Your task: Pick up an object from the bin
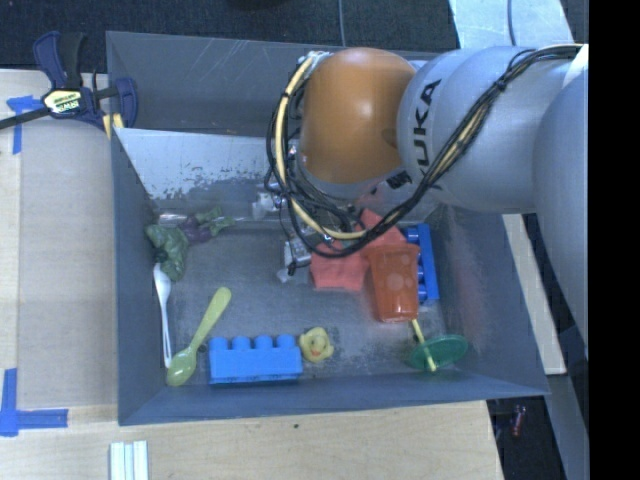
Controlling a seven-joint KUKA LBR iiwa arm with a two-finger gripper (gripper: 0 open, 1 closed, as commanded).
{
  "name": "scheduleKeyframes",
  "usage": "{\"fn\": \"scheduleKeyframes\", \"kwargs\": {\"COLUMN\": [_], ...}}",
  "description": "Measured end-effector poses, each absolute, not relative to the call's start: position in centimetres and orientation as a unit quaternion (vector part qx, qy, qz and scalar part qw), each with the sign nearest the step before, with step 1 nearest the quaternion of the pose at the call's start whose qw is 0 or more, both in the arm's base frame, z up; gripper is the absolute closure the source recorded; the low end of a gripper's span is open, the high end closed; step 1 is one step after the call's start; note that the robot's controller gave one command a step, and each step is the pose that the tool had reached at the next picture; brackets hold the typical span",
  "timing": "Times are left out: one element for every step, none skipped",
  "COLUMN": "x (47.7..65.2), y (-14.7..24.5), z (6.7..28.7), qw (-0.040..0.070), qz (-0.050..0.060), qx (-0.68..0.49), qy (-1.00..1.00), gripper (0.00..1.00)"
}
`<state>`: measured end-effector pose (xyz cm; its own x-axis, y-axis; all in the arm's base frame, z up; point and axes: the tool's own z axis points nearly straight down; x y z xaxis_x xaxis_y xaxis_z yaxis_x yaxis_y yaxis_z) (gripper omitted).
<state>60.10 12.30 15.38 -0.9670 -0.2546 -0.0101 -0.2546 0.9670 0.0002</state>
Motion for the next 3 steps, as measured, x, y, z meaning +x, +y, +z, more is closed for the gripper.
{"fn": "scheduleKeyframes", "kwargs": {"x": [59.7, 60.6, 61.0], "y": [7.0, 5.9, 1.7], "z": [10.1, 10.4, 9.7], "qw": [0.006, 0.006, 0.006], "qz": [0.001, 0.001, 0.001], "qx": [-0.070, -0.076, -0.051], "qy": [0.998, 0.997, 0.999], "gripper": [0.00, 0.00, 0.00]}}
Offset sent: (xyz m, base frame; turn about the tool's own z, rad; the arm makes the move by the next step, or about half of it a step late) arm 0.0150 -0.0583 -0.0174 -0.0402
